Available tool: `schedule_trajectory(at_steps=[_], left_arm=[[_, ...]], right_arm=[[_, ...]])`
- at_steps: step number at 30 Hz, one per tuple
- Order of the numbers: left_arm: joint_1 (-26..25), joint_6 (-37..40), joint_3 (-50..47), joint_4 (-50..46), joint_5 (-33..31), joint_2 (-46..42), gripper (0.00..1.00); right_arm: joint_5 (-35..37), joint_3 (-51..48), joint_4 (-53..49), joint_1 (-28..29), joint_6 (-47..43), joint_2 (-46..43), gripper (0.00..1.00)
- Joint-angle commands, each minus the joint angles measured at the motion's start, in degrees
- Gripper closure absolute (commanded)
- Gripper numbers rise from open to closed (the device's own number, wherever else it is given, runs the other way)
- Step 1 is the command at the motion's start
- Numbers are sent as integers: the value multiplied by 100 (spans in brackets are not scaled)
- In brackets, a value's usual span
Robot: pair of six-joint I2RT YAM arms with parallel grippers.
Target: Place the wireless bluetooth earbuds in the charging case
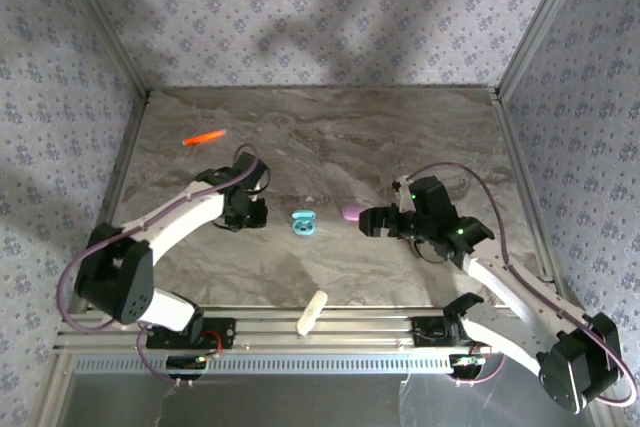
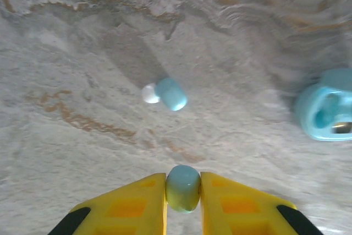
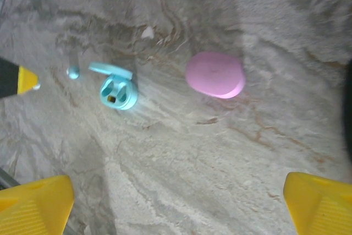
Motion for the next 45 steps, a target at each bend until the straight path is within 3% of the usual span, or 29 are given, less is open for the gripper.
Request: schedule_trajectory(at_steps=[1,7,11,23,28,34,41,45], left_arm=[[321,-258,-264,707,1500,-318,79],[713,-748,-741,1551,2684,-475,78],[803,-933,-896,1878,2996,-479,78],[888,-903,-1059,2416,4061,-218,80],[619,-1087,-1193,3086,4406,-206,80],[162,-764,-1120,3263,4235,-223,80],[31,-424,-1200,3352,3828,-375,81],[-197,-66,-1053,2885,2975,-437,82]], right_arm=[[306,432,-106,500,-312,315,0],[1291,1028,-363,1467,-542,1119,0],[1646,1245,-466,1732,-555,1433,0],[2086,1186,-594,1621,-305,1259,0],[2002,984,-550,1359,-126,1010,0],[1718,714,-404,988,10,638,0],[1475,521,-319,731,33,430,0],[1407,458,-258,703,46,430,0]])
